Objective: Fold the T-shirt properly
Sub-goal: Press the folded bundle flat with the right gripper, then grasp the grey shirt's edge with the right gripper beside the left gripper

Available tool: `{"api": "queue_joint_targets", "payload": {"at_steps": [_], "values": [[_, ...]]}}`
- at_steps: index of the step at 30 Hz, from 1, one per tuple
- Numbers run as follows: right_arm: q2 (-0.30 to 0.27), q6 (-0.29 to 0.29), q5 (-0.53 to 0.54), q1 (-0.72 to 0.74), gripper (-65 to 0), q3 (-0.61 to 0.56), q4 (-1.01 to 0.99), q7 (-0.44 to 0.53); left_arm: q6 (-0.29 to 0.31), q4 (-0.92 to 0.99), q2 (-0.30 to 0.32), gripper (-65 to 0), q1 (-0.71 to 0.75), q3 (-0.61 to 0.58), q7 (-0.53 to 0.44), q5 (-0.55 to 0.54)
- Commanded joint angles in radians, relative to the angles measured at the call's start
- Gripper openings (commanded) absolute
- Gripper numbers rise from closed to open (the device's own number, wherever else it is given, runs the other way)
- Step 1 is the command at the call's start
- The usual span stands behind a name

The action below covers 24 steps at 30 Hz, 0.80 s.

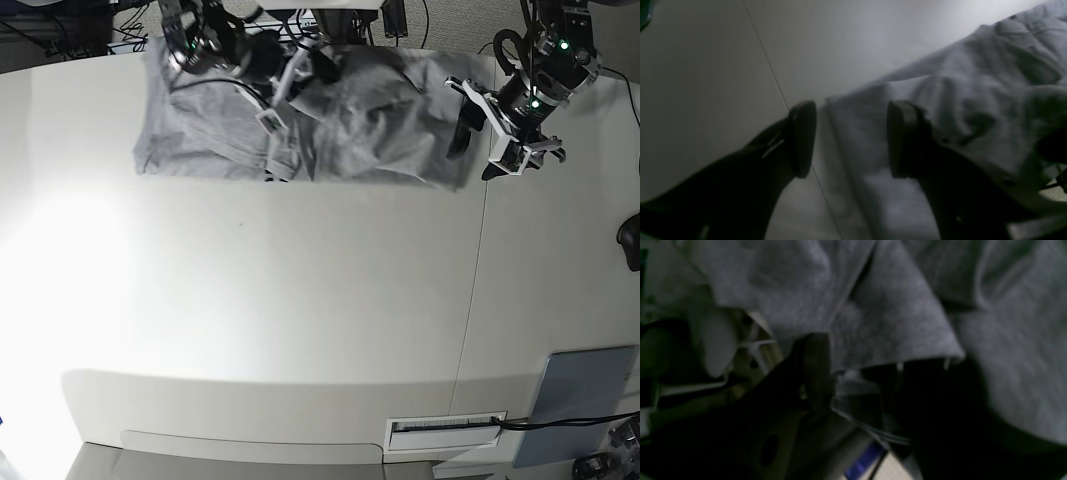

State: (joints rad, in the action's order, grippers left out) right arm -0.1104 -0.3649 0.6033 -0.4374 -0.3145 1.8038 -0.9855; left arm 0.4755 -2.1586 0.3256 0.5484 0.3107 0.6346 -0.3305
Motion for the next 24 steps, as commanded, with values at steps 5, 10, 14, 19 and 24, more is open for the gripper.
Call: {"api": "queue_joint_targets", "payload": {"at_steps": [5, 10, 14, 19, 24], "values": [[0.002, -0.028, -0.019, 0.052, -46.9, -0.086, -0.018, -0.100, 0.000, -0.016, 0.007, -33.1, 0.001, 0.006, -0.022, -0.014], [0.002, -0.031, -0.024, 0.086, -57.1, -0.095, -0.018, -0.079, 0.000, -0.016, 0.007, -33.1, 0.000, 0.006, -0.022, -0.014], [0.002, -0.031, -0.024, 0.113, -65.0, -0.072, -0.018, -0.069, -0.001, -0.016, 0.007, -33.1, 0.001, 0.006, -0.021, -0.014], [0.002, -0.031, 0.014, 0.122, -65.0, -0.021, -0.017, -0.076, 0.000, -0.016, 0.007, -33.1, 0.003, 0.006, -0.021, -0.014], [0.002, -0.079, 0.132, 0.122, -65.0, 0.029, -0.017, -0.162, 0.000, -0.016, 0.007, -33.1, 0.003, 0.006, -0.022, -0.014]]}}
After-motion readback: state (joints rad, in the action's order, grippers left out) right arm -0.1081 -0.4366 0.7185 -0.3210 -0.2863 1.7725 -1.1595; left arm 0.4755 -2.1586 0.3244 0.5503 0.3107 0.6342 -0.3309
